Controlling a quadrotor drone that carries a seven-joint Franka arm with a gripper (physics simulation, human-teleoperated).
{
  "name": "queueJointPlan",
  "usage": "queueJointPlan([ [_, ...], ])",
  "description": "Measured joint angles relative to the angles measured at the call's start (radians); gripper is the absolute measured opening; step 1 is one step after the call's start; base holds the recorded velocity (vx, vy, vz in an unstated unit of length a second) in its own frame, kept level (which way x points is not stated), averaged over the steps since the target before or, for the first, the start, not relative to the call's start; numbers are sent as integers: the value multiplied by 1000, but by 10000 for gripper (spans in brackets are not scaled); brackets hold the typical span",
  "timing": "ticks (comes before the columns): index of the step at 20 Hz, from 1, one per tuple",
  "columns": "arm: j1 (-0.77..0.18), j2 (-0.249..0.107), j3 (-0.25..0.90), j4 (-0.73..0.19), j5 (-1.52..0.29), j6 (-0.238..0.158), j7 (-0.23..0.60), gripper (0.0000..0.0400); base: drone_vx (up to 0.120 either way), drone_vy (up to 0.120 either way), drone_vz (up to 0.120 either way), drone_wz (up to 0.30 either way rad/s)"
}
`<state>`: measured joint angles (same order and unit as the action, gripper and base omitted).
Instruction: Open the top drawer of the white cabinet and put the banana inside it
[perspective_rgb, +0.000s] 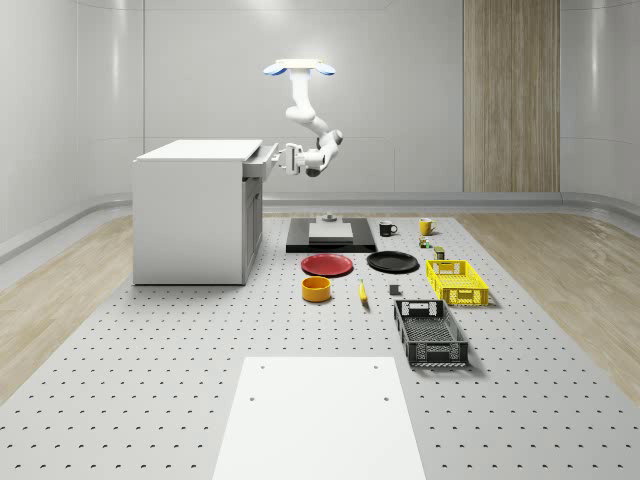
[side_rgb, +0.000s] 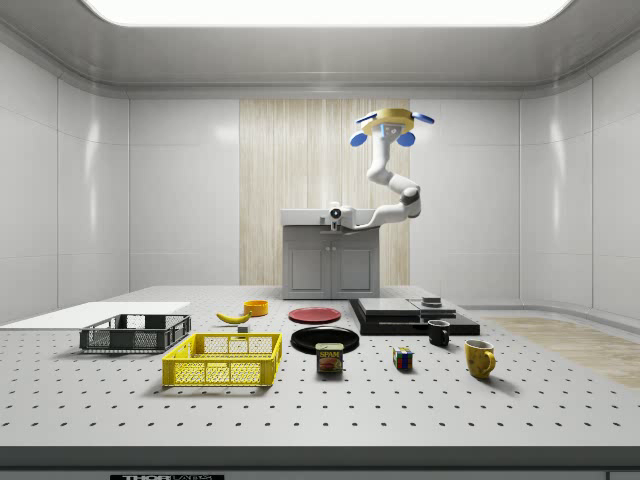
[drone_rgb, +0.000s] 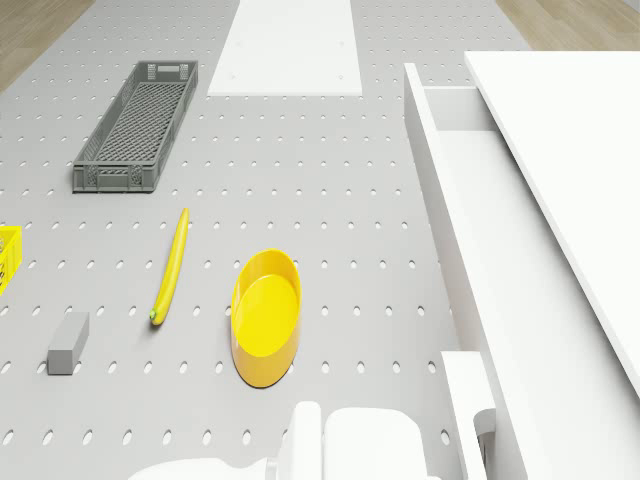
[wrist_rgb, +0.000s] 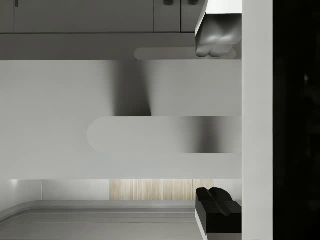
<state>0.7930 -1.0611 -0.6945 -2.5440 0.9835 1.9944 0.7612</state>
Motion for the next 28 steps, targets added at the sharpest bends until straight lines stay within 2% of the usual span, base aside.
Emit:
queueJointPlan([
  [6, -3, 1, -4, 0, 2, -5, -6, 398, 0, 120, 0, 0],
  [19, -8, 4, -3, 1, 6, -10, -11, 400, 0, -3, 0, 0],
  [21, -9, 5, -3, 1, 7, -11, -11, 284, 0, 0, 0, 0],
  [22, -9, 5, -3, 1, 7, -11, -12, 244, 0, 0, 0, 0],
  [24, -10, 6, -3, 1, 8, -12, -12, 190, 0, 0, 0, 0],
  [25, -10, 6, -2, 1, 8, -12, -12, 174, 0, 0, 0, 0],
  [27, -10, 6, -2, 1, 3, -12, -7, 166, 0, 0, 0, 0],
  [28, -10, 2, 0, 5, -7, -12, 29, 185, 0, 0, 0, 0],
])
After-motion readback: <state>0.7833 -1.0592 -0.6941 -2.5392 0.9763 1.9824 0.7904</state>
